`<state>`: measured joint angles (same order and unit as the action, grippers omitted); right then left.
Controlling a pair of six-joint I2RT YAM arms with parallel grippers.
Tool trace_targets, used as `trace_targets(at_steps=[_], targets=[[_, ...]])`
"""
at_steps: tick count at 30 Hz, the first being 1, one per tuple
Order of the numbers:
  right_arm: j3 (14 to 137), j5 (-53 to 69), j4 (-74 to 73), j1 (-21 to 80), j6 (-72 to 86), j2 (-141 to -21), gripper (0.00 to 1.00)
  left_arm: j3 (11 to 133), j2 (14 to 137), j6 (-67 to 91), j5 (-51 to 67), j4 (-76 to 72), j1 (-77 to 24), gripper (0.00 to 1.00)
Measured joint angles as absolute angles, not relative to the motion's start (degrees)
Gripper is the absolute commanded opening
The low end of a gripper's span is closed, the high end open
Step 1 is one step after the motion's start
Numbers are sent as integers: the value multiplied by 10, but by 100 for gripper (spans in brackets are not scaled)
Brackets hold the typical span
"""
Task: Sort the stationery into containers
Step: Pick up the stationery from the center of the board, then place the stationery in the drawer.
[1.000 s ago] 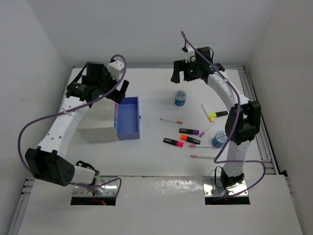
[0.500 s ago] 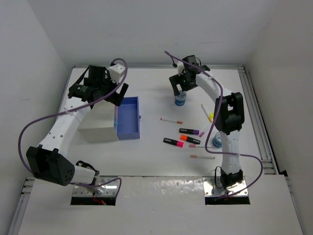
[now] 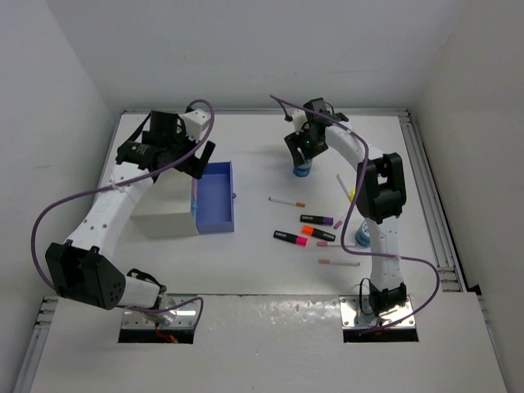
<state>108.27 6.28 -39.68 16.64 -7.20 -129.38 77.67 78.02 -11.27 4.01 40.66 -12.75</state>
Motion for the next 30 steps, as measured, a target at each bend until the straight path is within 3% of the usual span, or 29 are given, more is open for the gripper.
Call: trace_targets(at_steps=[2, 9, 12, 15, 16, 19, 30], targets=[[1083, 67, -397, 166, -81, -1298, 61, 775, 780, -112, 38, 406, -128, 100], [1091, 87, -401, 166, -110, -1303, 30, 766, 780, -107, 33, 401, -128, 100], [1091, 106, -403, 167, -130, -1303, 29, 750, 778, -104, 32, 397, -126, 100], [1091, 150, -411, 171, -169, -1301, 20, 738, 774, -100, 32, 395, -122, 100], [1091, 168, -416, 173, -183, -1300, 11, 736, 772, -98, 34, 394, -117, 100], [1091, 220, -424, 192, -218, -1293, 0, 734, 768, -88, 47, 391, -98, 100], [1108, 333, -357, 329, -298, -1211, 0, 724, 741, -29, 91, 364, -17, 100]])
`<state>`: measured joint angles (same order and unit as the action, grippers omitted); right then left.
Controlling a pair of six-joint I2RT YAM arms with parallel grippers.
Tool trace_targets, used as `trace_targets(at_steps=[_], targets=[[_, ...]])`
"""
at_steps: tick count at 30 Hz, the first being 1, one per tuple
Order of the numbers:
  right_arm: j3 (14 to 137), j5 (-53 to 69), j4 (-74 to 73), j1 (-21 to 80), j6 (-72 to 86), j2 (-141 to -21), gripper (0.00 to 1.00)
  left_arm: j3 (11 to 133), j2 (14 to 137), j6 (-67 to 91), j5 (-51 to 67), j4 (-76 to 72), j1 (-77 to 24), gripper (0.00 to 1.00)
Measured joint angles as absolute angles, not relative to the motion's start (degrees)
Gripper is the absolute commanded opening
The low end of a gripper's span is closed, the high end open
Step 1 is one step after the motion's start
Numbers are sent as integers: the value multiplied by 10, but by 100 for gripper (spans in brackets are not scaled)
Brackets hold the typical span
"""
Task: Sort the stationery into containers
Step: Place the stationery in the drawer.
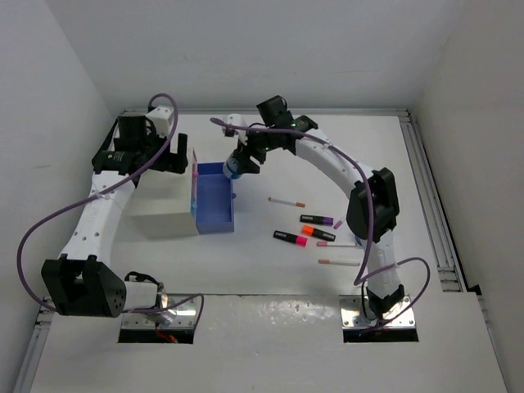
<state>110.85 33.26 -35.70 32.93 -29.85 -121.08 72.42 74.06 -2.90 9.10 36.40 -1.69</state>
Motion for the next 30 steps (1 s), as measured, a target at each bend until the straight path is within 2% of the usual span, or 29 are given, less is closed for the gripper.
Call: trace_targets(at_steps=[10, 22, 24, 27, 30], targets=[[1107, 317, -316, 388, -342, -1220, 0, 701, 729, 2, 120, 350, 12, 100], [1111, 273, -251, 407, -341, -1296, 0, 699, 729, 20, 137, 350, 36, 100], [1111, 270, -244, 410, -341, -1301, 2, 699, 729, 22, 141, 350, 43, 100], [1116, 269, -230, 411, -338, -1310, 13, 699, 729, 23, 145, 350, 47, 100], [1118, 264, -215, 412, -334, -1320, 17, 699, 729, 23, 149, 350, 50, 100]])
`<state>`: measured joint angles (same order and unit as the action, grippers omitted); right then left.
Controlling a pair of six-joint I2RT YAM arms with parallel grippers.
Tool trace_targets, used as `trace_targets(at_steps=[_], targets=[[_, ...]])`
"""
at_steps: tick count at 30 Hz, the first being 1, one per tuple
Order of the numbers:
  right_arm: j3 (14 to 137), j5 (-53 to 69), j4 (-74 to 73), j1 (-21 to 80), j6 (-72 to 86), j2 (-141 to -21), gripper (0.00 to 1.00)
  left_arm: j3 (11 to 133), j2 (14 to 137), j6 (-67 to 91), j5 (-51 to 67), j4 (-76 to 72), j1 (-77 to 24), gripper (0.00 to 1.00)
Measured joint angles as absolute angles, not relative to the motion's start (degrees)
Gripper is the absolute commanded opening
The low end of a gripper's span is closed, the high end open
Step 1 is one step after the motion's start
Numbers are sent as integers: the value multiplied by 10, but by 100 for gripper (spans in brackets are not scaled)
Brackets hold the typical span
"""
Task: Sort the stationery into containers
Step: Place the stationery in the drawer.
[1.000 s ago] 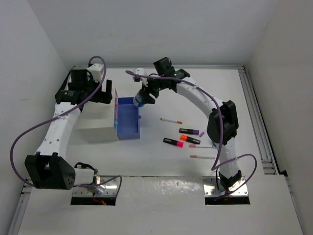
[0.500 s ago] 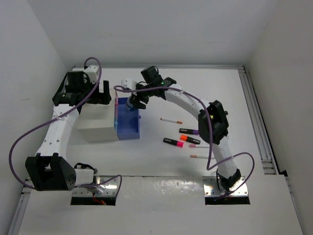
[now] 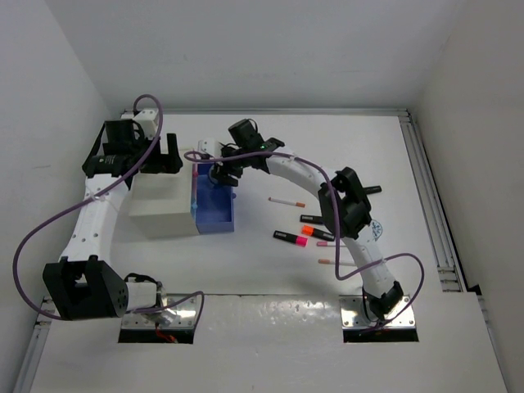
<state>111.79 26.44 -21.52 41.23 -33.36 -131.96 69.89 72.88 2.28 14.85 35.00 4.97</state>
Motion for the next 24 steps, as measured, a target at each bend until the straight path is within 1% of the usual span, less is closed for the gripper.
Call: trace_targets(at_steps=[1, 4, 5, 6, 7, 8, 10, 11, 12, 19, 20, 23, 24], targets=[[1118, 261, -212, 412, -332, -1323, 19, 699, 729, 23, 149, 350, 50, 100], [1119, 253, -209, 413, -329, -1331, 19, 699, 729, 23, 151, 350, 51, 100], [1119, 250, -209, 414, -329, -1333, 22, 699, 729, 24, 152, 350, 52, 100], [1119, 246, -208, 414, -329, -1336, 32, 698, 729, 25, 152, 350, 53, 100], [1119, 244, -207, 414, -329, -1337, 32, 697, 729, 25, 152, 350, 53, 100], [1120, 243, -207, 414, -329, -1338, 47, 695, 729, 25, 153, 349, 54, 100], [1122, 240, -206, 415, -324, -1340, 62, 692, 729, 26, 153, 349, 54, 100], [1125, 240, -206, 415, -320, -1340, 72, 691, 729, 26, 153, 349, 55, 100], [1127, 240, -206, 415, -313, -1340, 74, 691, 729, 27, 153, 349, 55, 100], [1163, 241, -167, 416, -222, -1329, 79, 691, 729, 27, 153, 345, 55, 100], [1164, 242, -164, 416, -206, -1320, 79, 691, 729, 27, 153, 345, 56, 100], [1163, 246, -164, 410, -160, -1279, 75, 691, 729, 27, 152, 343, 58, 100], [1160, 247, -166, 407, -145, -1259, 72, 691, 729, 27, 153, 342, 58, 100]])
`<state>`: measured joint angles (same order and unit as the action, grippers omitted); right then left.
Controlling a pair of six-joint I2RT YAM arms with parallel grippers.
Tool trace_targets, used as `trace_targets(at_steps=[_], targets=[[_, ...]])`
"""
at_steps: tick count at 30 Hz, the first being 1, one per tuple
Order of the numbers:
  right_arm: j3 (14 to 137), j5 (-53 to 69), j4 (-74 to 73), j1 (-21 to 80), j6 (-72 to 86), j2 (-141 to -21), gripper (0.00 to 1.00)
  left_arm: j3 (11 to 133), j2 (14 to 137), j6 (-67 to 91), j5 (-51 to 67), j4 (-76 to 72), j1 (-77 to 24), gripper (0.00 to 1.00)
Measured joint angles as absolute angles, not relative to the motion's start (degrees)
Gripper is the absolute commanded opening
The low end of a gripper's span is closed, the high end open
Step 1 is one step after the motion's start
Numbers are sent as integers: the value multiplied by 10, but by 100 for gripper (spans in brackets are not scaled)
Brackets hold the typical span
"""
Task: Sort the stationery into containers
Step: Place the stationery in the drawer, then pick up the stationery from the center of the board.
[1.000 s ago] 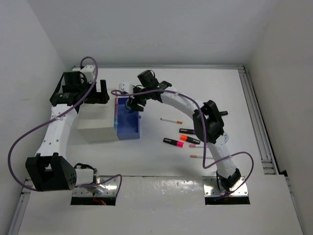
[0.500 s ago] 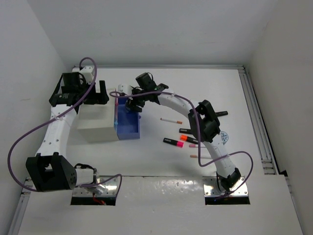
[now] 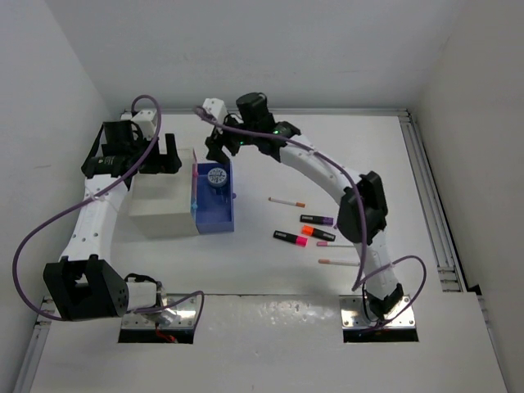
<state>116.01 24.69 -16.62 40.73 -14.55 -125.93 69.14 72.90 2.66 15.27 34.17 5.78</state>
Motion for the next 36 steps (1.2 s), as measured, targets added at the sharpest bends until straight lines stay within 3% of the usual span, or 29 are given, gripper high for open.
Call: trace_targets(at_steps=[9, 19, 27, 36], targets=[[981, 255, -280, 262, -101, -1005, 63, 690, 720, -4, 166, 336, 58, 100], [583, 143, -498, 57, -168, -841, 81, 667, 704, -30, 175, 331, 49, 100], [564, 95, -545, -57, -225, -794, 87, 650, 704, -26, 183, 326, 45, 100], [527, 94, -523, -69, -226, -821, 86, 631, 702, -21, 186, 325, 45, 100]])
